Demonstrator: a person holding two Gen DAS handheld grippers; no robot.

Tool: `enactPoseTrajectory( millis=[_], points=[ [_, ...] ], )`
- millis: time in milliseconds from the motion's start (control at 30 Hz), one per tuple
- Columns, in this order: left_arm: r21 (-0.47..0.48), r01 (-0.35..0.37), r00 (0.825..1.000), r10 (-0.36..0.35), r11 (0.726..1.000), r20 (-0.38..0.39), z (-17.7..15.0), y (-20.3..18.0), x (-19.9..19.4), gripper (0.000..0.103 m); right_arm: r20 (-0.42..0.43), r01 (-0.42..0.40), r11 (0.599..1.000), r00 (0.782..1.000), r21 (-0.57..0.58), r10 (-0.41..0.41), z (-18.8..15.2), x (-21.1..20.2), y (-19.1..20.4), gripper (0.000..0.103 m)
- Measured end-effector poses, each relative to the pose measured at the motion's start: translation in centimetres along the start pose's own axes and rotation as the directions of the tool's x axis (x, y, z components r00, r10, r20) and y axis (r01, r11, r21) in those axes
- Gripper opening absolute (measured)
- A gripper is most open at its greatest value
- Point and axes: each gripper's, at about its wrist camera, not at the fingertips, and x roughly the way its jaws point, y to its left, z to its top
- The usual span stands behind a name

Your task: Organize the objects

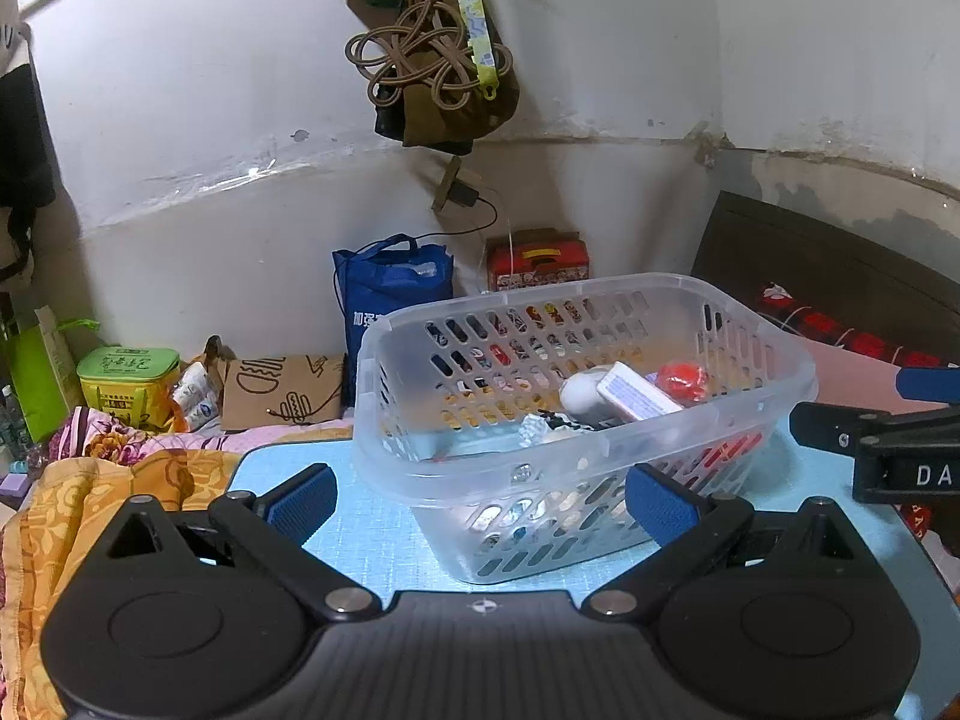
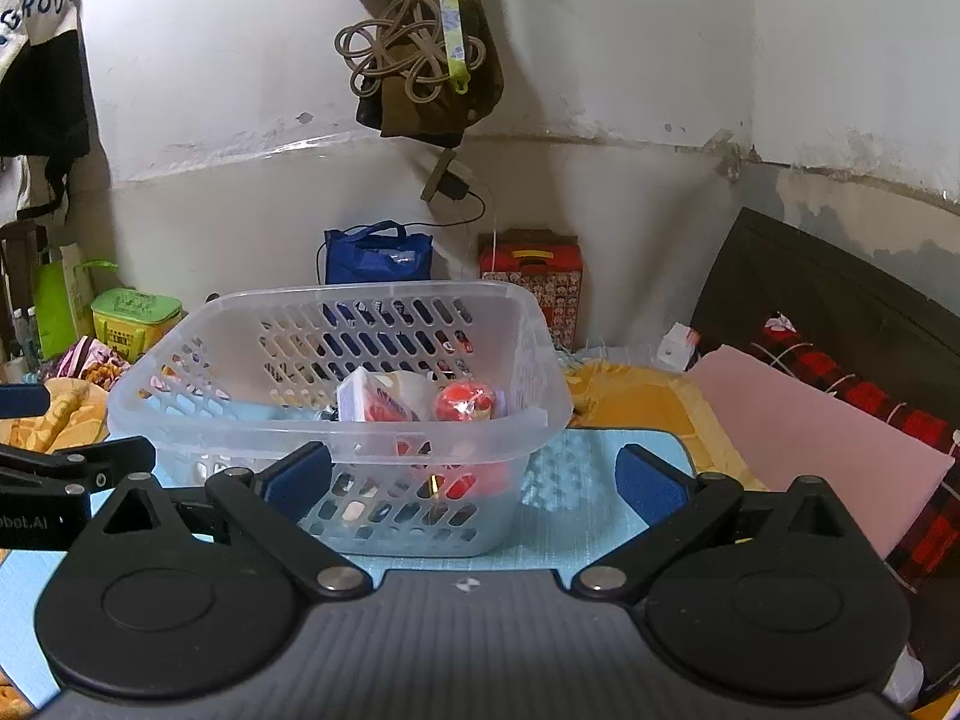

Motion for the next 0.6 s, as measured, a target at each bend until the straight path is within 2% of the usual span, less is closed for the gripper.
enactPoseTrajectory(
  millis=[600],
  points=[
    [-0.010, 0.002, 1.000, -0.002, 1.000, -0.001, -0.16, 0.22, -0.06, 0.103, 0.006, -0.004, 1.000, 1.000, -0.007, 0.004, -0.34, 0.07, 0.20, 0.103]
  ],
)
